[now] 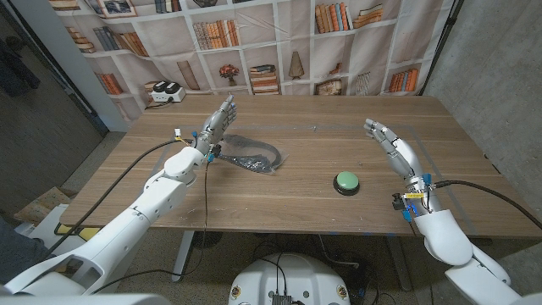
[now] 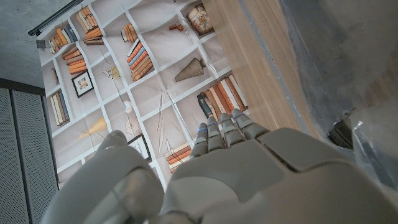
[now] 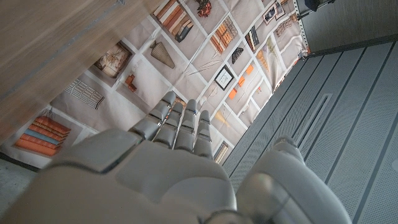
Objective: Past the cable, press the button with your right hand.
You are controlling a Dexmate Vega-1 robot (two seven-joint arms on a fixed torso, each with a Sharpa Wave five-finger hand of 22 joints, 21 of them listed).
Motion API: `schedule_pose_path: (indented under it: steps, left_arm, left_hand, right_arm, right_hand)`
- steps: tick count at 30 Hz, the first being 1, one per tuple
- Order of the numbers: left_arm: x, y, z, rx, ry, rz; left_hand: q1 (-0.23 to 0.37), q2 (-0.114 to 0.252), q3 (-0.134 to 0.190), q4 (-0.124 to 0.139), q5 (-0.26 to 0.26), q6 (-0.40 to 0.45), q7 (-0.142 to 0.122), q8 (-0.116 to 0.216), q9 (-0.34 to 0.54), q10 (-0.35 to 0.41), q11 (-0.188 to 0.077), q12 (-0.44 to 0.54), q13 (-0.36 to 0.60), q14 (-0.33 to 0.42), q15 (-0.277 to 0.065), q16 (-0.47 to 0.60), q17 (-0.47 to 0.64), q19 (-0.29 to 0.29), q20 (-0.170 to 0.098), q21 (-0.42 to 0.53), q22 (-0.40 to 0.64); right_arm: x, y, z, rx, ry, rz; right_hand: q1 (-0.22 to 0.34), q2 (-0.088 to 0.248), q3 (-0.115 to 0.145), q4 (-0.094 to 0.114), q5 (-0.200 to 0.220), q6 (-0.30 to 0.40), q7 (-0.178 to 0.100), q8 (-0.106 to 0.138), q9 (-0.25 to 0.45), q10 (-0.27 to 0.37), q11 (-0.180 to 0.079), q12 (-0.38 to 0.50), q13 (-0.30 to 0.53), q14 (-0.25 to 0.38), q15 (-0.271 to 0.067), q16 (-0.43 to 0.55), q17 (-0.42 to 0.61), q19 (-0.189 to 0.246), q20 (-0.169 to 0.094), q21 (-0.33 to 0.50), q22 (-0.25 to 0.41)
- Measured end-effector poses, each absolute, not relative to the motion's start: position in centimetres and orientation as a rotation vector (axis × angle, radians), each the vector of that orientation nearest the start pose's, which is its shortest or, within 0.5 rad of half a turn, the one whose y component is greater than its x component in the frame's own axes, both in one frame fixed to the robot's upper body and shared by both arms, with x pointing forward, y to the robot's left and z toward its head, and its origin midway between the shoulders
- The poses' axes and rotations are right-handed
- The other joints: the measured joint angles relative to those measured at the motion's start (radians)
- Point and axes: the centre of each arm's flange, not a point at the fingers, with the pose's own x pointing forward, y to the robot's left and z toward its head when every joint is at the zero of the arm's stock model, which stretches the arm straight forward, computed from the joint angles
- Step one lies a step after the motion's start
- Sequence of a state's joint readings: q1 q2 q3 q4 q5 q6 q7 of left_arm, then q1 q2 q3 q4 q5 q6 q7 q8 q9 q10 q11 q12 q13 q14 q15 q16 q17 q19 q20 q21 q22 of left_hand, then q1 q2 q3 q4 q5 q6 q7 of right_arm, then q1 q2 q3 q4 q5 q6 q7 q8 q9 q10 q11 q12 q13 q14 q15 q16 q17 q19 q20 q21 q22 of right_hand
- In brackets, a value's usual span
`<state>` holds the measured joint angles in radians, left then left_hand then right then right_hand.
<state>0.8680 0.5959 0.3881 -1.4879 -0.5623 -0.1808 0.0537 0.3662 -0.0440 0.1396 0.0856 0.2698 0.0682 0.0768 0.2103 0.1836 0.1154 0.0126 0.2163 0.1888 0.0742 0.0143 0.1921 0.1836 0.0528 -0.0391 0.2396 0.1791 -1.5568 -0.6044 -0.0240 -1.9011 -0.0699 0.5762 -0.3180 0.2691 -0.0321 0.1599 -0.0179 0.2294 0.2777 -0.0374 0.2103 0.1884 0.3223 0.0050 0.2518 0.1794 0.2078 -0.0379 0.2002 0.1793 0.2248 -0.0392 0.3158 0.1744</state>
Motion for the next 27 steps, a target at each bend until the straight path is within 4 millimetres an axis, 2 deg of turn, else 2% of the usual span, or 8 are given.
schedule_pose_path:
  steps: [8,14,17,24,27]
  left_arm:
    - [63.3,27.4,-0.3,0.104,-0.596,-0.21]
    - [63.5,27.4,0.0,0.105,-0.597,-0.213]
    - [63.5,27.4,0.0,0.105,-0.598,-0.215]
    - [63.9,27.4,0.1,0.106,-0.597,-0.223]
    - [64.0,27.4,0.3,0.106,-0.597,-0.227]
  left_hand:
    - [0.001,0.002,0.0,0.0,0.0,0.0,0.0,0.0,0.0,0.0,0.0,0.0,0.0,-0.002,-0.002,0.0,0.0,0.0,0.0,0.0,0.0]
    - [-0.003,0.008,-0.004,-0.004,0.0,0.0,0.0,0.0,0.0,0.0,0.0,0.0,0.0,-0.001,-0.002,0.0,0.0,0.0,0.0,0.0,0.0]
    - [-0.003,0.008,-0.004,-0.004,0.0,0.0,0.0,0.0,0.0,0.0,0.0,-0.005,0.0,-0.001,-0.002,0.0,0.0,-0.004,0.004,-0.008,0.0]
    - [-0.003,0.008,-0.004,-0.004,-0.004,0.0,0.0,0.0,0.0,-0.004,0.004,-0.007,0.0,-0.005,0.002,0.0,0.0,-0.011,0.0,-0.008,0.0]
    - [0.002,0.013,-0.004,-0.004,-0.004,0.0,0.0,-0.001,0.0,-0.004,0.004,-0.007,0.0,-0.007,0.004,0.0,0.0,-0.015,0.004,-0.01,0.0]
  right_arm:
    - [43.6,-29.5,-9.7,-0.54,-0.971,-0.018]
    - [43.3,-29.4,-10.0,-0.622,-0.972,-0.049]
    - [43.2,-29.4,-10.1,-0.659,-0.974,-0.062]
    - [42.9,-29.0,-10.4,-0.749,-0.98,-0.095]
    - [42.8,-28.8,-10.5,-0.796,-0.982,-0.115]
  right_hand:
    - [0.0,0.0,0.0,0.0,0.004,0.028,0.004,0.005,0.0,0.016,-0.005,0.0,0.0,0.0,0.0,0.0,0.0,0.0,0.0,0.0,0.005]
    - [0.0,0.0,0.0,0.0,0.004,0.033,-0.002,0.005,0.0,0.021,-0.011,0.0,0.0,0.0,0.0,0.0,0.0,0.0,0.0,-0.006,0.005]
    - [0.0,0.0,0.0,0.0,0.008,0.033,-0.001,0.005,0.0,0.021,-0.022,0.0,0.0,0.003,-0.003,0.0,0.0,0.0,0.0,-0.006,0.005]
    - [0.0,0.0,0.0,0.0,0.008,0.037,-0.006,0.005,0.0,0.021,-0.022,0.0,0.0,0.003,-0.003,0.0,0.0,0.0,0.0,-0.006,0.005]
    - [0.0,0.0,0.0,0.0,0.011,0.037,-0.006,0.005,0.0,0.02,-0.031,0.0,0.0,0.003,-0.003,0.0,0.0,0.004,-0.004,-0.013,0.005]
